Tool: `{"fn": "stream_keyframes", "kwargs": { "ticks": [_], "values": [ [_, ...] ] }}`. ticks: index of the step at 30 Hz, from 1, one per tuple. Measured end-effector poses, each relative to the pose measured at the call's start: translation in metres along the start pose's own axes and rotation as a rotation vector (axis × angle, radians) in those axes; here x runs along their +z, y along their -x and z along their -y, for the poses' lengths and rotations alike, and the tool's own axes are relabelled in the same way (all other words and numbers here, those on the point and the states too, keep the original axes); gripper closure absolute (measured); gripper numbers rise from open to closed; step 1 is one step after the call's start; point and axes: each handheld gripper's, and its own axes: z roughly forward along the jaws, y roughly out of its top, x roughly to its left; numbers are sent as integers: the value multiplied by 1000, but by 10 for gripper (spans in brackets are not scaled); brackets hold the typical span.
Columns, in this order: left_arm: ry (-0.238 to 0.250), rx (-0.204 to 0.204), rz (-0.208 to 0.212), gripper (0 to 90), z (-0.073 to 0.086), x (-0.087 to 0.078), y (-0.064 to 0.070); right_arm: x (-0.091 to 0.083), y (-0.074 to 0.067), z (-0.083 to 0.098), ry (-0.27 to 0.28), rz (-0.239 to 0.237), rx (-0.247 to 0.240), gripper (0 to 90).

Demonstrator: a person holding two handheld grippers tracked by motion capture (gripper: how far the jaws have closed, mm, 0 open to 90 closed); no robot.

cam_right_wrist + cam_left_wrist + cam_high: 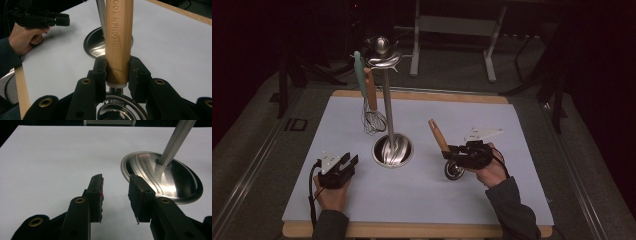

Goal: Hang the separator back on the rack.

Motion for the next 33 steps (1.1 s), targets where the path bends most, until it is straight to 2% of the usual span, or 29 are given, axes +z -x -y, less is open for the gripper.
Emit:
{"fn": "stream_keyframes", "kwargs": {
  "ticks": [13,33],
  "values": [
    [-1,0,-1,641,0,0,0,-4,-10,-10,56,-19,-16,701],
    [-2,0,0,640,0,0,0,-3,-19,-24,105,-43,-24,700]
  ]
}}
